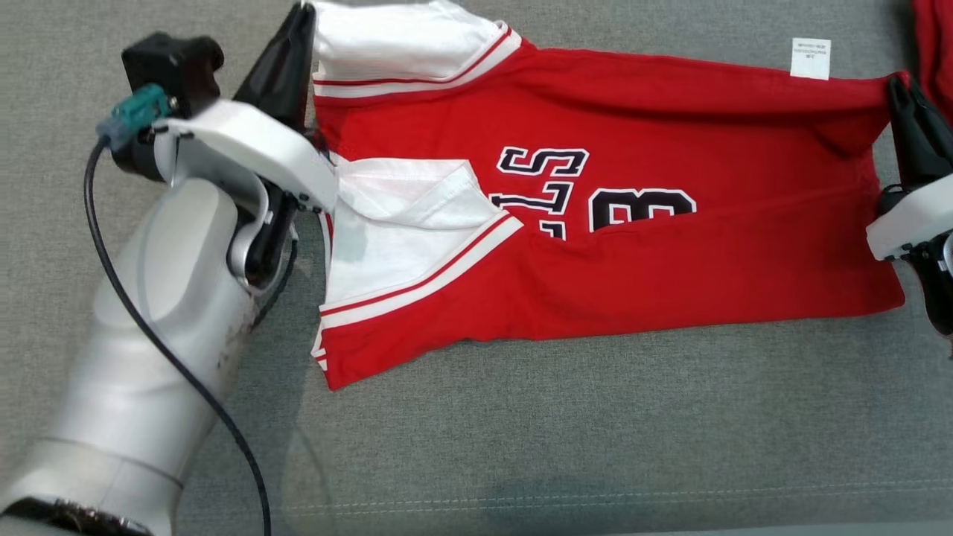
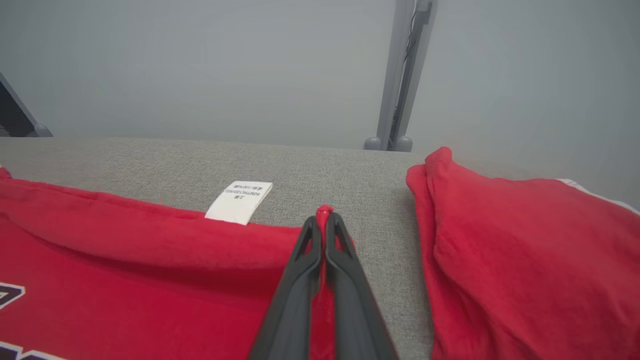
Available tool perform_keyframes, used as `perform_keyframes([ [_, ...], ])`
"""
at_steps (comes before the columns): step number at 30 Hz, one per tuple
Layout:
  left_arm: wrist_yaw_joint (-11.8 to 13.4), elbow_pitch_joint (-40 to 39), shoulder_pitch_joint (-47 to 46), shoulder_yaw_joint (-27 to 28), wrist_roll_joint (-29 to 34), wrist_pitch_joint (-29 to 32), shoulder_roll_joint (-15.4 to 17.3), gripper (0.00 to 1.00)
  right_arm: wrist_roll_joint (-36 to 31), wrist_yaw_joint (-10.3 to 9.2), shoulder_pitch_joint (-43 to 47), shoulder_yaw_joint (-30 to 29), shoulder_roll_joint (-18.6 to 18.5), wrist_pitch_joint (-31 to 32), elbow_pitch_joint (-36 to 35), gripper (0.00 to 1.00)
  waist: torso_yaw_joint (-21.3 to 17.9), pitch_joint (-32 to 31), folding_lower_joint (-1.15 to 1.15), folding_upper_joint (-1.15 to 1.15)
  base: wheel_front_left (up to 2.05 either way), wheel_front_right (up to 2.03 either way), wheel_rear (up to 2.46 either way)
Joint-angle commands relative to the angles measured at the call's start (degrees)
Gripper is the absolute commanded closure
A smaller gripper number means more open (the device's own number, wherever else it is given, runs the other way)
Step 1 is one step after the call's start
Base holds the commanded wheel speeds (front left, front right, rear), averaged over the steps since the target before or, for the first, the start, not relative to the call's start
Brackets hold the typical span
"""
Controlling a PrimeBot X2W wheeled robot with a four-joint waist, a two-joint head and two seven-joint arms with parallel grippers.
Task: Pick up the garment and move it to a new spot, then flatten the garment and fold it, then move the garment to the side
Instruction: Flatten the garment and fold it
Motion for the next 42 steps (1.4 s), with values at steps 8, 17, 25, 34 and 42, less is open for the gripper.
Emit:
perform_keyframes([
  [8, 10.32, -30.18, 18.35, 2.68, -2.18, 6.45, 9.28, 1.0, -0.45, -0.01, 8.41, -4.14, -4.14, -0.78, -5.63, 1.0, 1.63, -1.89, 0.0, 0.0, 0.0, 0.0, 0.0],
  [17, 17.34, -48.76, 30.63, 1.78, -3.69, 13.82, 13.08, 1.0, -1.78, -0.01, 10.59, -6.09, -3.45, -0.78, -4.91, 1.0, 2.21, -1.48, 0.0, 0.0, 0.0, 0.0, 0.0],
  [25, 19.72, -52.95, 36.41, -0.15, -3.81, 15.24, 13.45, 1.0, -2.47, -0.01, 12.31, -7.87, -1.95, -0.78, -2.48, 1.0, 3.01, -1.1, 0.0, 0.0, 0.0, 0.0, 0.0],
  [34, 20.75, -50.95, 39.25, -1.53, -4.43, 15.79, 12.69, 0.87, -2.59, -0.01, 14.64, -7.55, -0.2, -0.78, 1.03, 1.0, 2.79, -1.1, 0.0, 0.0, 0.0, 0.0, 0.0],
  [42, 20.51, -47.6, 38.77, -2.43, -3.56, 14.41, 11.8, 0.0, -2.03, -0.01, 16.01, -7.27, 0.56, -0.79, 0.63, 1.0, 2.63, -1.75, 0.0, 0.0, 0.0, 0.0, 0.0],
])
